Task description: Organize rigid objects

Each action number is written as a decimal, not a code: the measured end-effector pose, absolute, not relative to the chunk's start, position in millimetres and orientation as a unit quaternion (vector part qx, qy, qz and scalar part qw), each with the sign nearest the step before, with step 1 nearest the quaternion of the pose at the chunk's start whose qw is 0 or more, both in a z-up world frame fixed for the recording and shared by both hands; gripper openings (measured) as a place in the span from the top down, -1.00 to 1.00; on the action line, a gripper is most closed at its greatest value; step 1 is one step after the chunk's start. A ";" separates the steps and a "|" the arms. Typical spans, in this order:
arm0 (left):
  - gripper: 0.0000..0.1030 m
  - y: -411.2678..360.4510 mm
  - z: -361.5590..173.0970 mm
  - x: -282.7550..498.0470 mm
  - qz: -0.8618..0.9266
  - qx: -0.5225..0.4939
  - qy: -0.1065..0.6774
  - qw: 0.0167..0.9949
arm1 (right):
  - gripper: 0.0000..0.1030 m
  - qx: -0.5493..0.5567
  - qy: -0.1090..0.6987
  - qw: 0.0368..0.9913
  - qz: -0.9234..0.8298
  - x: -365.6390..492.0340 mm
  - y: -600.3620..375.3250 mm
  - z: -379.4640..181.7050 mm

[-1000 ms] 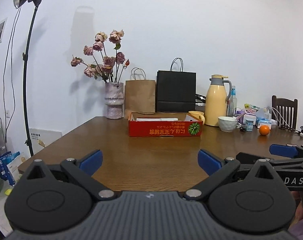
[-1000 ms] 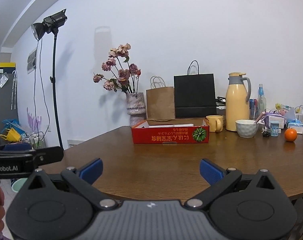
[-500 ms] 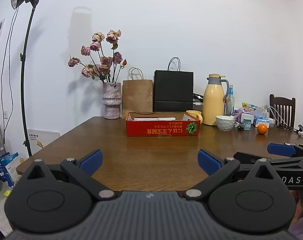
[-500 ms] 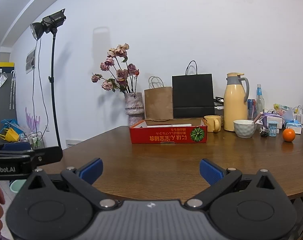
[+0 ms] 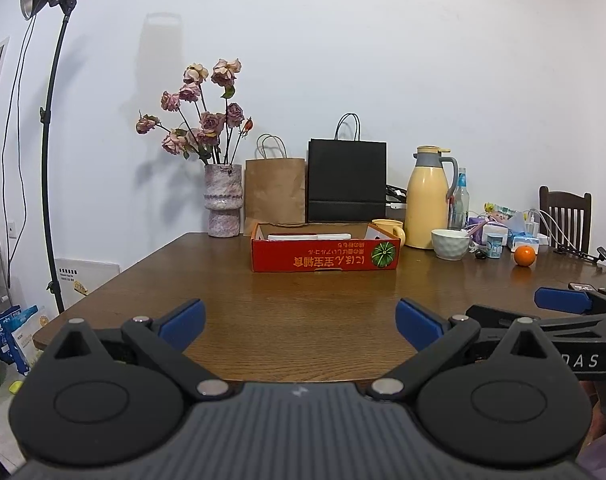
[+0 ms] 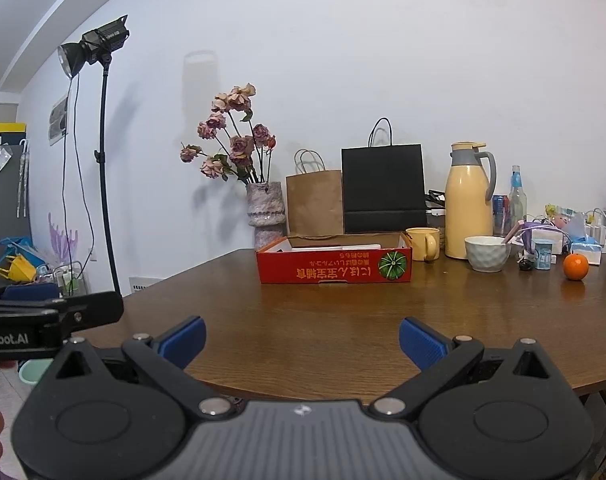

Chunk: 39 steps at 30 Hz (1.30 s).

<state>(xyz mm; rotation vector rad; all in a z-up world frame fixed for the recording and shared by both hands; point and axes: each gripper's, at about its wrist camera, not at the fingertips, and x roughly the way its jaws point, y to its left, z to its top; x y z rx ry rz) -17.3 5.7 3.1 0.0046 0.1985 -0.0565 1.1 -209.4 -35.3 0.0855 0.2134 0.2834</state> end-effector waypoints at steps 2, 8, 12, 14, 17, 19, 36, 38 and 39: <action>-1.00 5.6 3.0 -17.7 -0.031 0.003 0.098 0.995 | -1.00 0.042 0.106 0.984 0.140 1.0 -209.3 -35.1; -1.00 5.1 2.2 -18.5 -0.039 0.005 0.095 0.995 | -1.00 0.042 0.106 0.983 0.141 1.2 -209.9 -35.2; -1.00 5.7 1.8 -18.5 -0.042 0.005 0.095 0.995 | -1.00 0.042 0.106 0.983 0.141 1.2 -210.0 -35.2; -1.00 6.1 1.8 -18.6 -0.043 0.005 0.095 0.995 | -1.00 0.042 0.105 0.984 0.140 1.4 -210.4 -35.2; -1.00 6.8 2.3 -17.1 -0.042 0.006 0.097 0.994 | -1.00 0.043 0.105 0.984 0.140 1.3 -210.9 -36.1; -1.00 5.9 1.6 -16.4 -0.042 0.008 0.100 0.994 | -1.00 0.043 0.106 0.984 0.139 1.5 -211.3 -37.4; -1.00 7.4 -1.8 -15.6 -0.046 0.005 0.105 0.993 | -1.00 0.043 0.108 0.984 0.136 2.7 -213.3 -39.4; -1.00 7.3 -2.0 -16.1 -0.047 0.005 0.105 0.993 | -1.00 0.044 0.109 0.984 0.136 3.4 -214.0 -40.5; -1.00 6.3 -2.2 -16.9 -0.052 0.007 0.104 0.993 | -1.00 0.044 0.109 0.984 0.136 3.5 -214.2 -41.0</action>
